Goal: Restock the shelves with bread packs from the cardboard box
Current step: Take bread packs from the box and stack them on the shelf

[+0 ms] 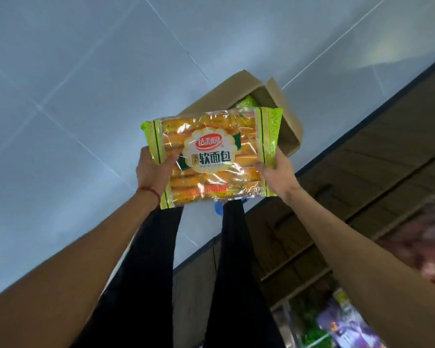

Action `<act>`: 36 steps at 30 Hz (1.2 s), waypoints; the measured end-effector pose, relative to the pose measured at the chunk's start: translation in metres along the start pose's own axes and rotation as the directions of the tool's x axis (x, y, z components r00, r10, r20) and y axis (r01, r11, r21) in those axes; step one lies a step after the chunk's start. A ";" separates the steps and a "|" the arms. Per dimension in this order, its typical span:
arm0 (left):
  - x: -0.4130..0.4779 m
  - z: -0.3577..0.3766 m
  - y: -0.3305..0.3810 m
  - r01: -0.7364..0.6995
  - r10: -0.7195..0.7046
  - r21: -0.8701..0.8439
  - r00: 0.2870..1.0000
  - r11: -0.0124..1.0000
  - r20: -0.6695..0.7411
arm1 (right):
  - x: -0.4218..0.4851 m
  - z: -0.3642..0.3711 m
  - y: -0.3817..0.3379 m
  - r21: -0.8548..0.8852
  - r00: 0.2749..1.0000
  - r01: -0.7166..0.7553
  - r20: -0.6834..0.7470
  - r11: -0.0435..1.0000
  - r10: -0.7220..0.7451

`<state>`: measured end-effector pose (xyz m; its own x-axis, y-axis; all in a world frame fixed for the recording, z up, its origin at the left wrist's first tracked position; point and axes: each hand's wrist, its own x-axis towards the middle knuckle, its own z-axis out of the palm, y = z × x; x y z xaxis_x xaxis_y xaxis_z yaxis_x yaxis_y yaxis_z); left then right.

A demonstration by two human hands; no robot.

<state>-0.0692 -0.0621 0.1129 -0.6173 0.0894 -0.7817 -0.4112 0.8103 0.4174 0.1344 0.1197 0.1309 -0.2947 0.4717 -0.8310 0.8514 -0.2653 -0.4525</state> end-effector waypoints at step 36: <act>-0.253 -0.367 0.077 -0.625 0.473 -0.257 0.748 0.737 -0.465 | -0.306 0.066 -0.273 0.140 0.705 0.707 -0.061 0.693 -0.706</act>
<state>-0.1907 -0.2353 0.5133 -0.9684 0.1805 -0.1722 -0.0897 0.3921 0.9155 -0.0361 -0.0072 0.4871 -0.7828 0.5713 -0.2467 0.3214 0.0316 -0.9464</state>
